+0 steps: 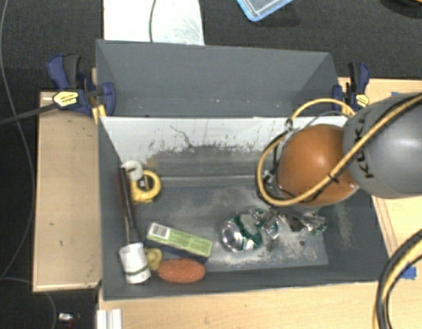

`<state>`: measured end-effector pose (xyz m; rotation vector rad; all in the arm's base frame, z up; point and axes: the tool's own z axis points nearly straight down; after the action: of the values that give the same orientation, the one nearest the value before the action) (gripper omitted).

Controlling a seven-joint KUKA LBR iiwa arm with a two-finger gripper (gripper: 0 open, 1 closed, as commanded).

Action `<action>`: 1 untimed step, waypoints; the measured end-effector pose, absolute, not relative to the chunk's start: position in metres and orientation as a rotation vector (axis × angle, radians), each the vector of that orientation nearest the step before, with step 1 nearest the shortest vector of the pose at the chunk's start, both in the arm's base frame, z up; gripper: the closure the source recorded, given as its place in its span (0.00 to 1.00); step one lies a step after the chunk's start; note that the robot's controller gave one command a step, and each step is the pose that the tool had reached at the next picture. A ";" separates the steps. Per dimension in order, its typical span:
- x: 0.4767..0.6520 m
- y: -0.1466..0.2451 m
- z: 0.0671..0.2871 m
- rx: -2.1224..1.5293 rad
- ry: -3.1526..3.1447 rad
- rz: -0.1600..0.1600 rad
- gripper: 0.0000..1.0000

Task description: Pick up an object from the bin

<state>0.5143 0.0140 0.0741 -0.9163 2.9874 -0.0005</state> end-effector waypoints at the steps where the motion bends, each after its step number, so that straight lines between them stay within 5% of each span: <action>1: 0.508 0.014 0.093 -0.936 2.989 0.003 1.00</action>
Offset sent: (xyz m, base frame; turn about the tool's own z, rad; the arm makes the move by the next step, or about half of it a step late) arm -0.0164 0.0018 0.0439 -0.1321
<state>0.5078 0.0142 0.0933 -0.9357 2.9894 0.0034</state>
